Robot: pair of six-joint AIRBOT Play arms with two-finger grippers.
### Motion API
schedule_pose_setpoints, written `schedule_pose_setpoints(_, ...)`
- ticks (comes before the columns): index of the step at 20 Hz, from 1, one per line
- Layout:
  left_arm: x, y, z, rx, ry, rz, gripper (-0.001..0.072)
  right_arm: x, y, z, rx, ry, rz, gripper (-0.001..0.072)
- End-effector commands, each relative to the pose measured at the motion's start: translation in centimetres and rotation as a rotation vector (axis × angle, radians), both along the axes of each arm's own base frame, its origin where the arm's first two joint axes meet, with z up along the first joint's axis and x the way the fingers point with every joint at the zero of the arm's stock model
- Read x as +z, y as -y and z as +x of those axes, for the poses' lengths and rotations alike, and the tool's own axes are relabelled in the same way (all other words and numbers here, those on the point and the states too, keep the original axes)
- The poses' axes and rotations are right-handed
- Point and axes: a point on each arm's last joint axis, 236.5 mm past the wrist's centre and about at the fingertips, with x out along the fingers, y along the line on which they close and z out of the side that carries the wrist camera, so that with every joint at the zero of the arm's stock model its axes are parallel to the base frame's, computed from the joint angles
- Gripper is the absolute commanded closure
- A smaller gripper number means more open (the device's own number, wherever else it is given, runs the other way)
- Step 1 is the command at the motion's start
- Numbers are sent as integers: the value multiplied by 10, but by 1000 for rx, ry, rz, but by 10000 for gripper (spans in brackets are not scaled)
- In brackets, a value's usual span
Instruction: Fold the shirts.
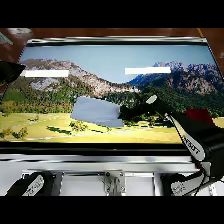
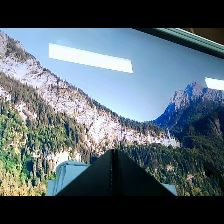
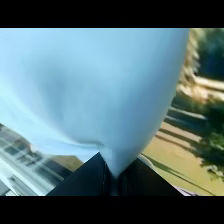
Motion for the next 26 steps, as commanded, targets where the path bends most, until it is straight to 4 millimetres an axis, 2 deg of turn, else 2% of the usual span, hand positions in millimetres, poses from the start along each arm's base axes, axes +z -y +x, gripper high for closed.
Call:
schedule_pose_setpoints(1, 0, 0, 0, 2, 1, 0, 674, 30, -1, 31, -6, 113, 66, 642)
schedule_pose_setpoints(2, 0, 0, 0, 2, 0, 0, 674, 50, 3, 43, 20, 181, 81, 642)
schedule_pose_setpoints(4, -1, 0, -1, -3, -3, 1, 674, 103, 22, 73, 1, 314, 106, 642)
schedule_pose_setpoints(6, -5, 4, -4, -21, -22, 1, 674, 158, 59, 103, -70, 442, 111, 643)
schedule_pose_setpoints(8, -8, 8, -8, -40, -42, 2, 674, 202, 115, 123, -174, 527, 73, 643)
schedule_pose_setpoints(9, -10, 9, -10, -49, -50, 1, 674, 217, 146, 127, -233, 541, 49, 643)
schedule_pose_setpoints(12, -16, 15, -16, -79, -84, -1, 674, 255, 242, 123, -424, 580, -4, 643)
schedule_pose_setpoints(15, -21, 21, -22, -109, -114, 0, 674, 273, 326, 99, -572, 591, -70, 643)
schedule_pose_setpoints(18, -22, 21, -23, -111, -119, -4, 674, 262, 391, 59, -643, 527, -185, 643)
schedule_pose_setpoints(22, -22, 22, -23, -96, -135, -34, 674, 252, 463, 11, -775, 456, -280, 643)
schedule_pose_setpoints(24, -22, 22, -23, -96, -135, -35, 674, 252, 487, -6, -825, 453, -305, 643)
schedule_pose_setpoints(26, -22, 21, -23, -96, -135, -34, 674, 252, 503, -20, -859, 447, -318, 643)
